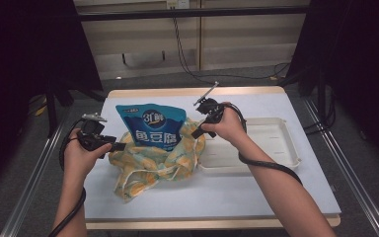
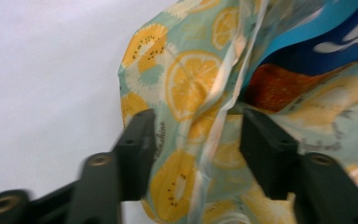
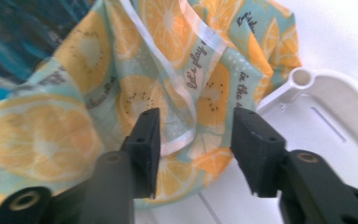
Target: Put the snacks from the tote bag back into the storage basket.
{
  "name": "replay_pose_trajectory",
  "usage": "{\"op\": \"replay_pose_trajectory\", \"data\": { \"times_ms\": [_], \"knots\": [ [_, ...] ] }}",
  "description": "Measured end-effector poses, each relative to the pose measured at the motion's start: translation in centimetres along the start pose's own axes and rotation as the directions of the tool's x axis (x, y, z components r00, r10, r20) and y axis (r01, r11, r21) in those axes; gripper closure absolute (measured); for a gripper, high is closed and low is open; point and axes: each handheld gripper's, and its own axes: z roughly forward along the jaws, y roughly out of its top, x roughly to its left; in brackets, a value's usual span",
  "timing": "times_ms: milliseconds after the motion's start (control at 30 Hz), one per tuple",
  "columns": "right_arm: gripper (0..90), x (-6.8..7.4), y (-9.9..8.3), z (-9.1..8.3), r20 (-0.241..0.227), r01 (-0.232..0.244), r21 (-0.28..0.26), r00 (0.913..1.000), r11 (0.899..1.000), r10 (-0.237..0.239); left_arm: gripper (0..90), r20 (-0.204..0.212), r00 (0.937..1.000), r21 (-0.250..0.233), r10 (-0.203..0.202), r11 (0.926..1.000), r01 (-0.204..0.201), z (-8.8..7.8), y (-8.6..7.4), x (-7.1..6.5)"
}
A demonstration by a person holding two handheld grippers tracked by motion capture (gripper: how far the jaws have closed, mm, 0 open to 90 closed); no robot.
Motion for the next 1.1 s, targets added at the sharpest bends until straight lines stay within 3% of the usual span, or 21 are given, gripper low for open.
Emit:
{"op": "replay_pose_trajectory", "data": {
  "times_ms": [167, 300, 367, 467, 533, 633, 867, 1100],
  "knots": [
    [43.4, 0.3, 0.4, -1.6, 0.012, 0.025, -0.008, 0.9996, 1.0, -0.025, 32.2, 0.001, 1.0, 0.011, 0.009, 0.9999, -0.009, -0.5, 0.0, -0.2],
    [39.0, 0.7, 0.5, -2.6, 0.015, 0.048, -0.003, 0.9987, 0.999, -0.048, 29.5, 0.037, 0.9992, 0.017, 0.017, 0.9997, -0.018, -0.3, -0.2, -0.5],
    [36.6, 0.9, 0.5, -3.0, 0.009, 0.068, -0.001, 0.9976, 0.998, -0.068, 26.8, 0.032, 0.9989, 0.03, 0.034, 0.999, -0.035, -0.5, -0.2, -0.5],
    [32.6, 1.1, 0.7, -3.7, 0.009, 0.083, -0.002, 0.9965, 0.997, -0.083, 22.9, 0.047, 0.9987, 0.033, 0.019, 0.9992, -0.021, -0.6, -0.2, -0.6],
    [29.9, 1.3, 0.8, -4.0, 0.004, 0.107, -0.004, 0.9943, 0.994, -0.107, 20.3, 0.031, 0.9991, 0.039, 0.028, 0.9988, -0.029, -0.6, -0.2, -0.7],
    [26.8, 1.7, 0.8, -4.5, -0.012, 0.135, -0.012, 0.9907, 0.991, -0.136, 18.7, 0.074, 0.9972, 0.026, 0.014, 0.9995, -0.016, -0.4, -0.2, -0.7],
    [21.7, 2.8, 1.0, -5.2, -0.033, 0.187, 0.002, 0.9818, 0.982, -0.187, 14.7, 0.093, 0.9956, 0.03, 0.012, 0.9994, -0.014, 0.0, -0.1, -1.3],
    [20.0, 3.9, 1.6, -5.8, -0.046, 0.193, 0.001, 0.9802, 0.981, -0.192, 11.6, 0.098, 0.9952, 0.035, 0.005, 0.9994, -0.008, 0.1, -0.1, -1.5]
  ]
}}
